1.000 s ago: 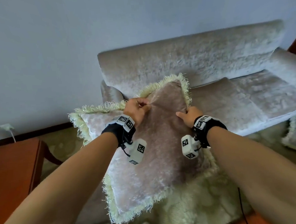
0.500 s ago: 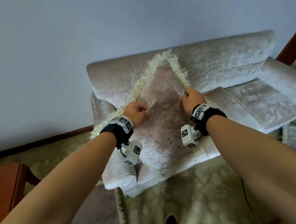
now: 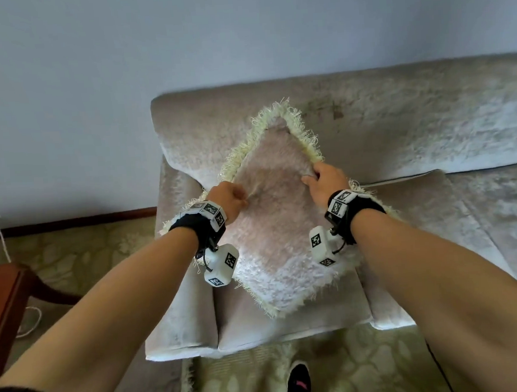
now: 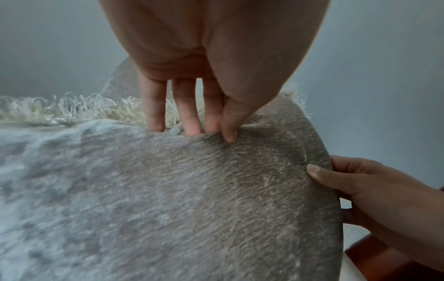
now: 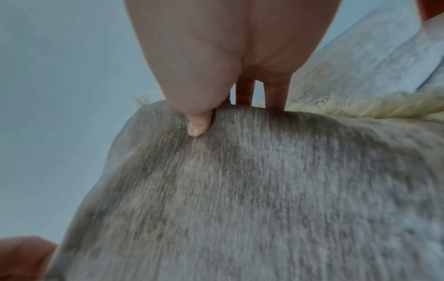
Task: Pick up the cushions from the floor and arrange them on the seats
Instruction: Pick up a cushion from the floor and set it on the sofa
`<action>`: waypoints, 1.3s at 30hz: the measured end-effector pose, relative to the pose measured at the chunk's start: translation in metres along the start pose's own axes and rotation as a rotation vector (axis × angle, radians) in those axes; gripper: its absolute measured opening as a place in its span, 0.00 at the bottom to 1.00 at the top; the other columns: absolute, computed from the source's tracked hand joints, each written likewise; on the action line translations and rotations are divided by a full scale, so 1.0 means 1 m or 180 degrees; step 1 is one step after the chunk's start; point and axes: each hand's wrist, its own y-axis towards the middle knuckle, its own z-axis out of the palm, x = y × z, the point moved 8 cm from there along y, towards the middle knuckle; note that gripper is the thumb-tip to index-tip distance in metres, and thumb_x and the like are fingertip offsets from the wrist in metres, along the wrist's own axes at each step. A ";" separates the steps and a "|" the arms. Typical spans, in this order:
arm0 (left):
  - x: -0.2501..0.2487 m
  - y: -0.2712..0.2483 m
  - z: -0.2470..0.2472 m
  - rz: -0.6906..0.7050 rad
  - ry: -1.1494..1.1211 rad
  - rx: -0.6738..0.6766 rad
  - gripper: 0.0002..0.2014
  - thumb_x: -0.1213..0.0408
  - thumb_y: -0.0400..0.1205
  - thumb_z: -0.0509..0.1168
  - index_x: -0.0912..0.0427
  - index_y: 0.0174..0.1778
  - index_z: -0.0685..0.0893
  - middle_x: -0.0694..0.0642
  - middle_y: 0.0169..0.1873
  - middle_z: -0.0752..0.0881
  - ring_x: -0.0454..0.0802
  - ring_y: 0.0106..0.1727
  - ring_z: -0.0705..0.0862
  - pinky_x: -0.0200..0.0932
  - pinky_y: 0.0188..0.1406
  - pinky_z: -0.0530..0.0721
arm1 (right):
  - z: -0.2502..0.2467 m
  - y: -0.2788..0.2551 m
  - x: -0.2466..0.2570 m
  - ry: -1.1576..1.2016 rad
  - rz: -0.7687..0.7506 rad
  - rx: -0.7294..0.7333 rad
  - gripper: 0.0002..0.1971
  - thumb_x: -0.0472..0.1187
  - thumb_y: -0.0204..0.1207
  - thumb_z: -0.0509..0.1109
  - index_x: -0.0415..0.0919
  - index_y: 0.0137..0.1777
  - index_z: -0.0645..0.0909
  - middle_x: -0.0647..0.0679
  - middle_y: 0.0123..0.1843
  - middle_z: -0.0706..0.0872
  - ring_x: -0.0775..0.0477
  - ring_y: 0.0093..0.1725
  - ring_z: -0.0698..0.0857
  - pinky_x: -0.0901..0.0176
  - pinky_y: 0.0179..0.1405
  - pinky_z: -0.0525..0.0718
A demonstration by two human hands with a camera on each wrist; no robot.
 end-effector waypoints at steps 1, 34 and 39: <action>0.004 0.010 0.003 -0.0083 -0.0025 0.0019 0.12 0.62 0.78 0.72 0.57 0.57 0.89 0.55 0.53 0.90 0.53 0.53 0.86 0.42 0.54 0.79 | 0.007 0.014 -0.001 -0.0036 -0.0030 0.0093 0.18 0.44 0.82 0.69 0.48 0.32 0.67 0.51 0.36 0.77 0.42 0.41 0.77 0.57 0.43 0.71; 0.116 0.254 0.042 -0.0923 -0.0634 -0.0681 0.09 0.57 0.82 0.66 0.57 0.54 0.81 0.53 0.51 0.85 0.53 0.49 0.84 0.44 0.47 0.80 | 0.182 0.277 -0.050 0.0063 0.0009 0.0688 0.14 0.47 0.85 0.63 0.39 0.47 0.84 0.45 0.41 0.86 0.40 0.42 0.85 0.53 0.39 0.80; 0.168 0.277 0.052 -0.1738 -0.1096 -0.0700 0.30 0.51 0.83 0.64 0.56 0.79 0.65 0.59 0.73 0.75 0.58 0.64 0.81 0.42 0.52 0.79 | 0.186 0.315 -0.089 0.0065 0.0259 0.0616 0.20 0.53 0.86 0.59 0.40 0.64 0.83 0.42 0.62 0.87 0.39 0.58 0.86 0.54 0.57 0.81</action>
